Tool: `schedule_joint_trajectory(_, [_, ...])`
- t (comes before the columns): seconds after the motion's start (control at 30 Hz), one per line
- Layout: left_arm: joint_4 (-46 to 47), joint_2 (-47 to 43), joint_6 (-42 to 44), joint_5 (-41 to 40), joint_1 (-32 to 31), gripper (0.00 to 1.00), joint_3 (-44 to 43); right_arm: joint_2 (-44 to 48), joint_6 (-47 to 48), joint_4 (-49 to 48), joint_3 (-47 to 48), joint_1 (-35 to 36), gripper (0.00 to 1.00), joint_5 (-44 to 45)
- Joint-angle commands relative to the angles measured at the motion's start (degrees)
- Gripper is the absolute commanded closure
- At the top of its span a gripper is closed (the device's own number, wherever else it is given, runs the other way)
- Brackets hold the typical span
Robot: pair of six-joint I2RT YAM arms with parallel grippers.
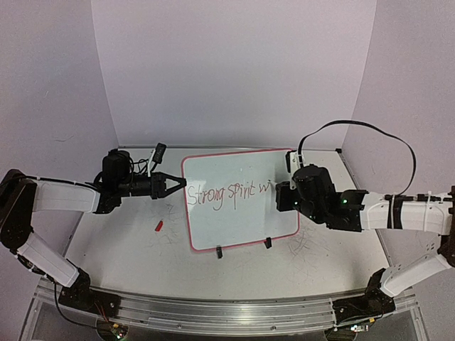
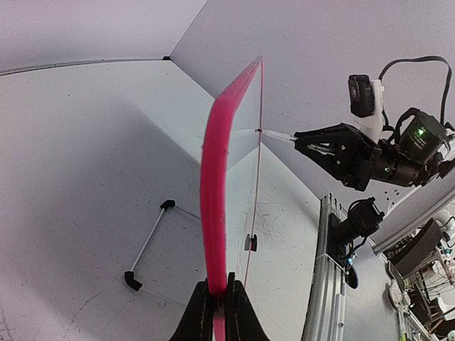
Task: Write a sentence on the whiteboard
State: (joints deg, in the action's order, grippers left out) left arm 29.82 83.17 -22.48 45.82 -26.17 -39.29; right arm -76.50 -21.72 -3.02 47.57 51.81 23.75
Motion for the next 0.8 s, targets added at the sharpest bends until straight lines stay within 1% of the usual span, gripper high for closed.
schedule_joint_trajectory(0.0, [-2.0,1.2,2.1,-0.1,-1.4,1.00,-1.6,3.3,-0.4,0.6,0.1,-0.1,1.00,-0.2])
schedule_joint_trajectory(0.13, [-2.0,1.2,2.0,-0.2,-1.4,1.00,-1.6,5.1,0.0,-1.7,-1.6,-0.2,1.00,-2.0])
schedule_joint_trajectory(0.3, [-2.1,0.9,2.0,-0.4,-1.4,1.00,-1.5,3.3,-0.9,-1.7,-1.5,-0.2,1.00,-3.3])
schedule_joint_trajectory(0.77, [-2.4,0.8,2.4,-0.6,-1.5,1.00,-1.4,2.3,-3.1,-0.2,-2.0,-0.2,1.00,-1.1])
